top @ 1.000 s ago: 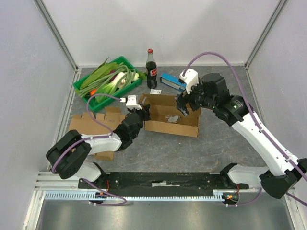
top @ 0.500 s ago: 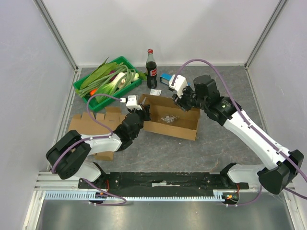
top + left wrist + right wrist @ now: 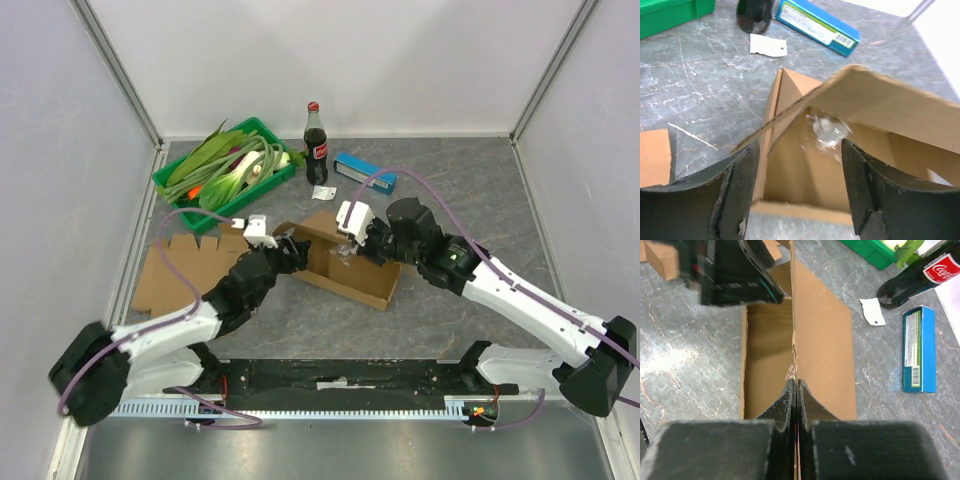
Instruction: Fold the paper box
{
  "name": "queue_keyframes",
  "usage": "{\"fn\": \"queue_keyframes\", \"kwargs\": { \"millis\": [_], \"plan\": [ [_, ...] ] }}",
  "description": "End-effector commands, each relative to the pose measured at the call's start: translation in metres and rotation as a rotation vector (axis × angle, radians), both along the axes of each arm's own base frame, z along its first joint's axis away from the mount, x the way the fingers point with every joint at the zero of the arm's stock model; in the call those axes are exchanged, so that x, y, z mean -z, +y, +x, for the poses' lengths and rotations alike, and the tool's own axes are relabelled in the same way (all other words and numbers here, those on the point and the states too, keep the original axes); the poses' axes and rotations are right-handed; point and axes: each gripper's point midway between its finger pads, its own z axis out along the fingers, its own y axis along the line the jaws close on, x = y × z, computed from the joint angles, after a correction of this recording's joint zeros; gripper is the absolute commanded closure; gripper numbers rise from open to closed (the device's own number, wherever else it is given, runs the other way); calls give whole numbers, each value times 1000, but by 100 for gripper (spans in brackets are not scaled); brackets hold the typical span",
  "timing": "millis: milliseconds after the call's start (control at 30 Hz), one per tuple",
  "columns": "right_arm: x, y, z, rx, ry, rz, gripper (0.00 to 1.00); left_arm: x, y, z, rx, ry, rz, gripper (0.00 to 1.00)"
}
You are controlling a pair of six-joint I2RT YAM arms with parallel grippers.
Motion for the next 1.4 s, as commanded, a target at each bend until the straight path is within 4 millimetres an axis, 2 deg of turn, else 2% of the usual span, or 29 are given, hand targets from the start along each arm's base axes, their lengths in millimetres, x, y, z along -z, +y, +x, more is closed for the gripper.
{"fn": "queue_keyframes", "kwargs": {
  "millis": [0,33,100,167,200,233,267,300,333,367,400,433,467,533,600,667,700,800,867,900,933,967,1000,1033,1133,1200,1267,1300,1367],
  "plan": [
    [-1,4,-6,33,-30,5,100,-11,11,-39,55,67,-148,26],
    [4,6,-11,27,-12,4,100,-23,19,-54,85,65,-175,26],
    [10,12,-20,11,11,11,100,-28,26,-70,111,79,-190,29],
    [23,15,-29,13,68,23,98,-44,35,-89,155,73,-210,33],
    [26,18,-33,8,89,42,97,-51,38,-94,166,68,-214,36],
    [40,17,-40,15,138,53,97,-72,40,-98,178,51,-232,37],
    [46,19,-47,-4,170,72,96,-68,43,-102,175,86,-206,37],
    [47,21,-49,-8,175,101,96,-74,43,-103,175,92,-201,35],
    [60,17,-57,4,217,110,96,-93,42,-104,189,87,-206,34],
    [67,17,-60,5,237,114,95,-83,33,-97,191,147,-145,34],
    [79,14,-64,10,259,111,93,-84,28,-94,195,180,-115,34],
    [84,15,-67,14,287,124,90,-105,21,-87,202,179,-115,35],
    [87,16,-71,23,322,141,87,-91,7,-77,221,230,-44,38],
    [95,17,-72,49,355,157,83,-100,-15,-66,285,236,-41,48],
    [100,16,-69,101,384,177,77,-82,-39,-53,347,283,-23,57],
    [106,17,-69,136,426,184,70,-67,-46,-43,363,335,-13,64],
    [108,18,-71,140,444,189,67,-51,-55,-39,397,376,-1,71],
    [110,16,-72,223,535,235,50,-25,-55,-34,402,416,43,81],
    [103,15,-75,238,586,275,38,2,-52,-38,402,460,72,81],
    [91,13,-76,266,618,336,33,9,-52,-40,409,468,75,81],
    [85,11,-77,276,633,370,29,27,-50,-44,407,493,75,81],
    [79,5,-72,311,643,416,21,36,-49,-46,405,511,82,81],
    [72,-3,-73,357,672,477,18,50,-46,-52,411,540,91,82],
    [73,-17,-61,431,679,516,16,60,-46,-52,405,559,95,82],
    [91,-44,-43,579,745,579,23,79,-43,-54,387,582,103,83],
    [111,-48,-42,621,805,576,33,89,-38,-55,364,597,114,83],
    [116,-44,-41,620,825,611,39,97,-34,-56,349,616,131,83],
    [135,-53,-43,673,828,596,40,101,-32,-57,340,621,137,82],
    [145,-63,-36,716,792,620,43,93,-33,-58,352,607,127,81]
  ]
}}
